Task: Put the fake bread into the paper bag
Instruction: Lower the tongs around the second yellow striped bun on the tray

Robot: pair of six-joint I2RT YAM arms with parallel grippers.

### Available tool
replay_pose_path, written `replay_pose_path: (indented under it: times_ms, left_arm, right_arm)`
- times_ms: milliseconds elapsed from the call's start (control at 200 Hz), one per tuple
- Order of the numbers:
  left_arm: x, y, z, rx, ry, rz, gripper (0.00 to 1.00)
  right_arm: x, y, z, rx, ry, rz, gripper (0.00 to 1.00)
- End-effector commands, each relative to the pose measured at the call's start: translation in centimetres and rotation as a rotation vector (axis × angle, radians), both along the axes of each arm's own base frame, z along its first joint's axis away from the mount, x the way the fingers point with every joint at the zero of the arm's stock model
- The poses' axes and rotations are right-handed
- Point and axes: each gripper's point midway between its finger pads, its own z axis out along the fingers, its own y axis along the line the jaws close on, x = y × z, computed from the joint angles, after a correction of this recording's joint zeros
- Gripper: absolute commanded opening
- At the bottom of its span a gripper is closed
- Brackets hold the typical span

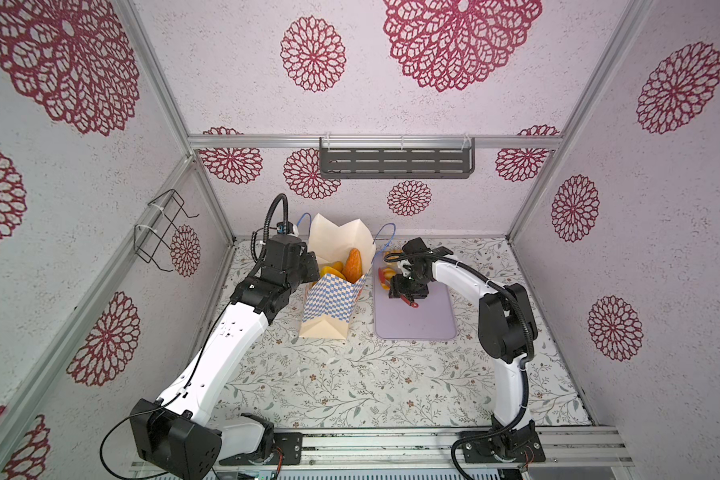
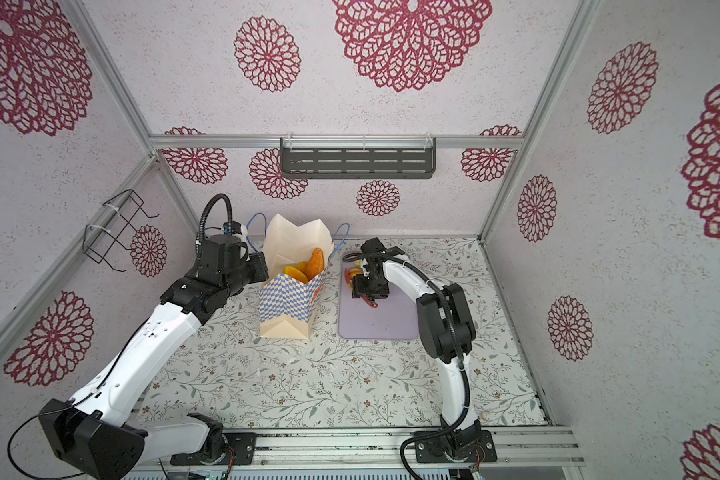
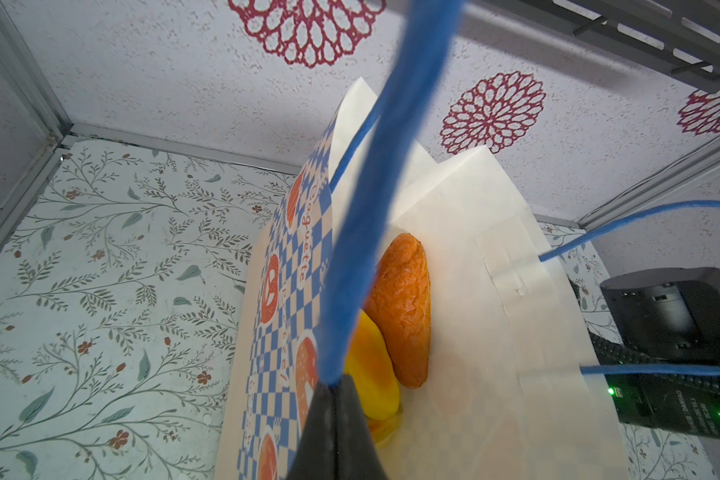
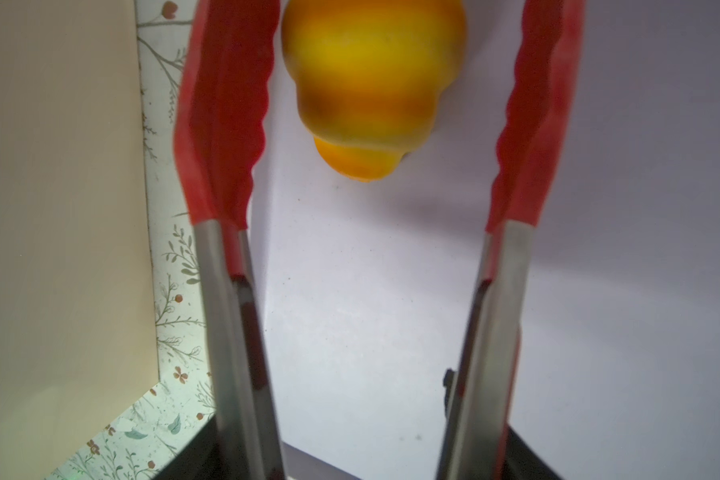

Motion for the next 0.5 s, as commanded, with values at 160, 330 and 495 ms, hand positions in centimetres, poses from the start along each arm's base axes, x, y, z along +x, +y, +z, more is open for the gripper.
replay_pose_path:
  times_ms: [160, 330, 495]
  left_arm:
    - [0.0, 0.1, 1.4, -0.028, -0.048, -0.001, 0.00]
    - [0.0, 0.1, 1.6, -0.027, -0.050, -0.002, 0.00]
    - [0.2, 0.0, 1.6, -0.028, -0.049, -0.004, 0.00]
  right_arm:
    - [1.1, 0.2, 1.0, -0.014, -0.055, 0.001, 0.65]
    - [0.9, 0.2, 1.0, -0.010, -0.056, -0.002, 0.54]
    - [0.5, -0.4, 1.8, -0.004, -0.076, -0.017, 0.47]
